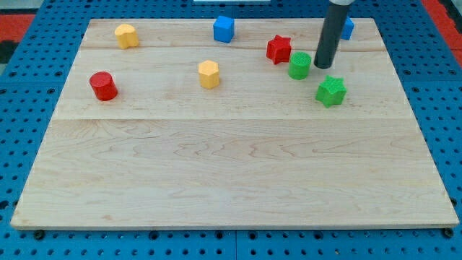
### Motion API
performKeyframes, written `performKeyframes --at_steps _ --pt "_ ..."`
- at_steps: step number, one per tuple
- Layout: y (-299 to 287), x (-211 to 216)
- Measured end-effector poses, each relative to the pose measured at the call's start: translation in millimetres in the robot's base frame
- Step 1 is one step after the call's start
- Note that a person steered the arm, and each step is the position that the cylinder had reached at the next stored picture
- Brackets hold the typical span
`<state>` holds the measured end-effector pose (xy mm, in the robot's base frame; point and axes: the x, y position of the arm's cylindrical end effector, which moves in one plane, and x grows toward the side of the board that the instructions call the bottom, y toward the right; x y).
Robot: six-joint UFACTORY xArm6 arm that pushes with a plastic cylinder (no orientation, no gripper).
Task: Push the green circle towards the bottom left of the board
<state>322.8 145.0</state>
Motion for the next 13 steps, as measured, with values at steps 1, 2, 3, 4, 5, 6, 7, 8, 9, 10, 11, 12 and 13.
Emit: performKeyframes --at_steps 1,2,3,4,5,6,7,8,9,10,11,12,13 --pt "-70.1 -7.5" --pt "-101.8 -6.6" --pt "-141.0 -4.6" --pt "-193.3 12.7" --pt "-192.5 26.2" --pt "-192.6 57.6" --pt "-190.0 100.4" --pt "-178.4 123.3" --pt "-133.0 124.5" --pt "-165.4 159.6" --pt "-222.4 167.7" --pt "-202.5 193.1" --pt "-192.8 196.1"
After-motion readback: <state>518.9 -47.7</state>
